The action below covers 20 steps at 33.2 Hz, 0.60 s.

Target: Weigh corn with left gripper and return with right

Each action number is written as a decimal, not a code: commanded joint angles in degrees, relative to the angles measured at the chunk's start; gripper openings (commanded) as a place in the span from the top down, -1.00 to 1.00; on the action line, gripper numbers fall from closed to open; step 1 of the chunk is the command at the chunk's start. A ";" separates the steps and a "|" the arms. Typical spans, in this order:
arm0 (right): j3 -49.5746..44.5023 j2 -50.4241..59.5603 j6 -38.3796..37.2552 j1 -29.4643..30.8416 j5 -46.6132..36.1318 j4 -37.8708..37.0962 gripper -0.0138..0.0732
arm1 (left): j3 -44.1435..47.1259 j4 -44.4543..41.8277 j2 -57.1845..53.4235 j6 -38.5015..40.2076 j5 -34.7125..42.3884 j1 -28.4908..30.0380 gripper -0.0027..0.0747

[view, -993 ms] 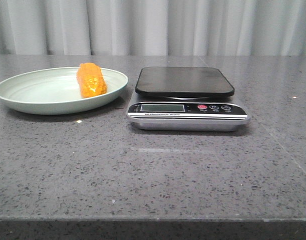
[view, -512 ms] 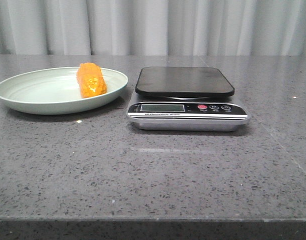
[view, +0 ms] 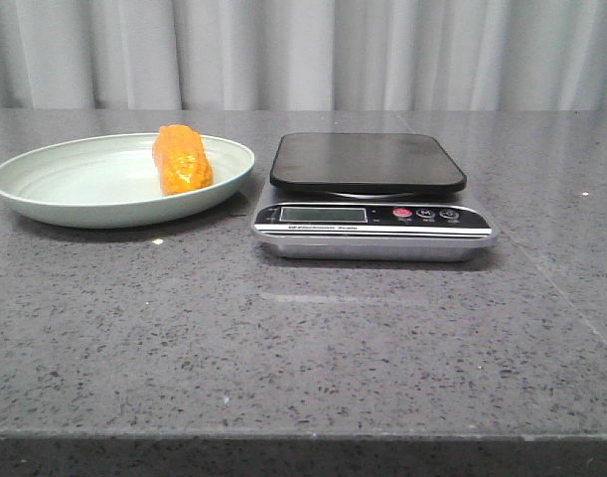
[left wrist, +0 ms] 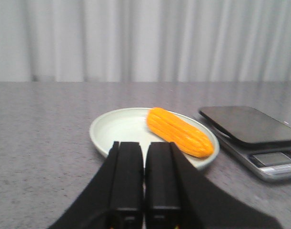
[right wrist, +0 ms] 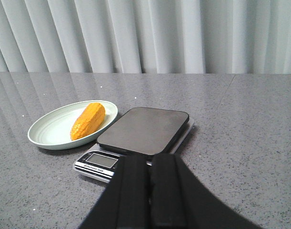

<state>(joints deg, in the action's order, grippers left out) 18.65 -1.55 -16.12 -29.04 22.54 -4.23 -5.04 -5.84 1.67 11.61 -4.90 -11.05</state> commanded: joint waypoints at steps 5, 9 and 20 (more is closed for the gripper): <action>1.51 -0.76 0.70 -0.06 -4.97 -0.41 0.36 | 3.35 6.29 -3.17 -4.43 7.39 12.98 0.58; 1.51 -0.76 0.70 -0.06 -4.97 -0.41 0.36 | 5.66 5.08 -3.17 -4.43 9.12 16.61 0.58; 1.51 -0.76 0.70 -0.06 -4.97 -0.41 0.36 | 5.68 -0.75 -3.17 -4.33 7.84 17.82 0.58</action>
<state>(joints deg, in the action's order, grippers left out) 18.65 -1.52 -16.12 -29.04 22.51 -4.23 0.12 -5.80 -0.26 7.29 -1.96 6.74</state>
